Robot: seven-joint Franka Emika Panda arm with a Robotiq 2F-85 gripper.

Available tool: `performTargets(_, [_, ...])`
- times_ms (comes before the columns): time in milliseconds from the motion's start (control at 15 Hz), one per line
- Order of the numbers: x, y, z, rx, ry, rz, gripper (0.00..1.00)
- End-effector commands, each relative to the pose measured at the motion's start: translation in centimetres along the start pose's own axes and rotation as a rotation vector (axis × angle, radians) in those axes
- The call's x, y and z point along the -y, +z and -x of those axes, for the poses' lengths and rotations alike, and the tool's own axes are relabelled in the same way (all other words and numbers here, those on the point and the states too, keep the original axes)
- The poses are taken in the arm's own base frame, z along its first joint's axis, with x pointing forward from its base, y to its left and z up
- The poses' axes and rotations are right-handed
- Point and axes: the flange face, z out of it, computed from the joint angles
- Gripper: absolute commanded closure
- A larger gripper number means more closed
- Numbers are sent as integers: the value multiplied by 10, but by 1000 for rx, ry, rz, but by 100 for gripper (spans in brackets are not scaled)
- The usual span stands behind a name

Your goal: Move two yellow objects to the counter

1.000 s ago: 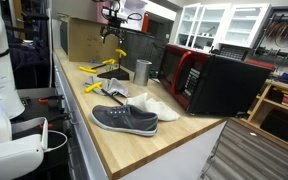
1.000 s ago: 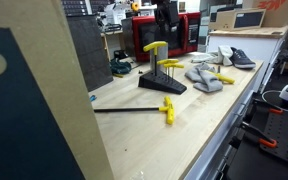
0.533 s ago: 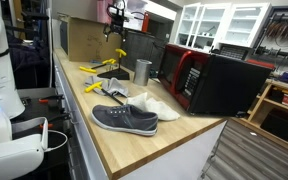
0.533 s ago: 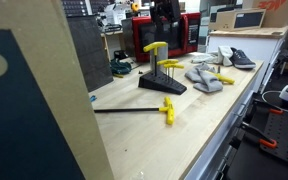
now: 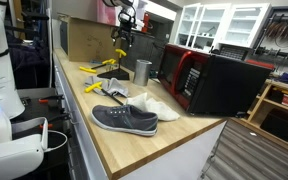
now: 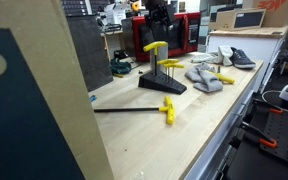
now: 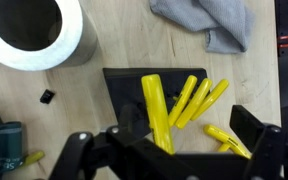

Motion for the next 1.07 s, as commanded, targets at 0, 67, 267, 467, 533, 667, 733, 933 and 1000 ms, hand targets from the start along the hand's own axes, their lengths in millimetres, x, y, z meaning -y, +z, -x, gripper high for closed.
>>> performTargets(0, [-23, -2, -21, 62, -122, -31, 0])
performTargets(67, [-27, -1, -26, 76, -147, -35, 0])
performTargets(267, [-36, 1, -43, 116, -204, -41, 0])
performTargets(467, [-39, 4, -57, 139, -213, -11, 0])
performTargets(533, [-36, 2, -60, 142, -214, 3, 0])
performTargets(667, [-31, -1, -60, 138, -210, 31, 0])
performTargets(733, [-28, -3, -59, 129, -205, 38, 0])
performTargets(933, [-18, -12, -54, 98, -191, 68, 0])
performTargets(1000, [-15, -14, -51, 96, -184, 77, 0])
